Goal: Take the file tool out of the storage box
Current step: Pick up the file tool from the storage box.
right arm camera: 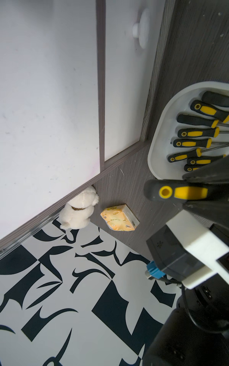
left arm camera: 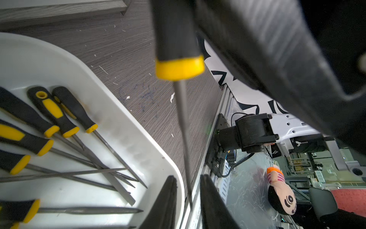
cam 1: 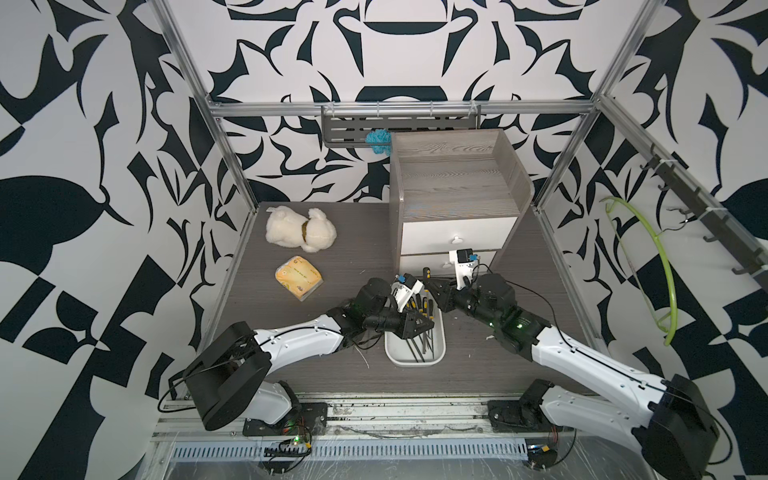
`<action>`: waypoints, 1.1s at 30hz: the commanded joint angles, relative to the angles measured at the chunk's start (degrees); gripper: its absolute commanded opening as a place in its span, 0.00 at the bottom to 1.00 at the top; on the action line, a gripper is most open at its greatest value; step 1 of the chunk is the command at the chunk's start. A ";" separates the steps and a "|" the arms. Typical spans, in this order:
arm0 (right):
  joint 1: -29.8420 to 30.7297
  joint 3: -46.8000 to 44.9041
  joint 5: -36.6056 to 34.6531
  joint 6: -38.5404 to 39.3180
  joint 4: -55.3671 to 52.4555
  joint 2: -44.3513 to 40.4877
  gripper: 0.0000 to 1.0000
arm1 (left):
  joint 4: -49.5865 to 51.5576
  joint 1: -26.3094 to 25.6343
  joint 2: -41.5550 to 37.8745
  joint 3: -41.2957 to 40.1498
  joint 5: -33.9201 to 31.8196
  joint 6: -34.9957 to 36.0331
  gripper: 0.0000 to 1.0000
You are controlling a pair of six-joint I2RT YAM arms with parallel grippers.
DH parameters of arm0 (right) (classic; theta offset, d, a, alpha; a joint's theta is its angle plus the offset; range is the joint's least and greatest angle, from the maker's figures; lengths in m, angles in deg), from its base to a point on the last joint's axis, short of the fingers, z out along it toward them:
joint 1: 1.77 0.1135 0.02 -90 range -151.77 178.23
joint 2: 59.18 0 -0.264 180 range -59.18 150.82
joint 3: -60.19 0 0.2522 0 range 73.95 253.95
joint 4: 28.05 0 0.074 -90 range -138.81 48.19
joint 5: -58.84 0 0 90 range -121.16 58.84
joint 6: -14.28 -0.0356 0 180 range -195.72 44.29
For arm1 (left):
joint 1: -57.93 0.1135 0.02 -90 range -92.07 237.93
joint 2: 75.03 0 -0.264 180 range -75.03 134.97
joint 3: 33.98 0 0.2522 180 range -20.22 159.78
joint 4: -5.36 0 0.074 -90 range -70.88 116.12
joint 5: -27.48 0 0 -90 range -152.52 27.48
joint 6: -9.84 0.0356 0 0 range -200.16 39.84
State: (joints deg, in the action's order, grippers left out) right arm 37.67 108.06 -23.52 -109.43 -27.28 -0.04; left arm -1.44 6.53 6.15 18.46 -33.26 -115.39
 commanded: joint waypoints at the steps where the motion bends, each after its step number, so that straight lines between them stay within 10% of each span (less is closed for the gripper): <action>1: 0.02 -0.30 -1.28 -0.91 4.20 -1.72 0.00 | -1.02 -0.22 0.85 1.64 1.24 -0.11 0.26; 6: 0.02 -1.22 -2.15 -0.82 5.28 -2.36 0.00 | -0.84 -0.20 0.56 1.66 1.50 -0.02 0.01; 17: 0.11 -1.77 -1.55 -1.62 6.15 -2.18 0.00 | 0.07 -0.20 0.60 1.92 1.41 -0.20 0.00; 25: 0.11 -1.28 -0.58 -1.37 4.91 -2.40 0.36 | 3.91 -0.20 -2.13 1.63 -2.19 1.30 0.00; 33: 0.10 0.85 -0.37 3.15 -1.43 -5.25 0.40 | 41.71 -0.19 -11.38 10.38 -24.99 5.25 0.00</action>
State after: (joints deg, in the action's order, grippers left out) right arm 37.67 105.88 -24.00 -109.06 -27.04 -3.45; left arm 21.14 6.47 -1.34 24.05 -46.64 -112.92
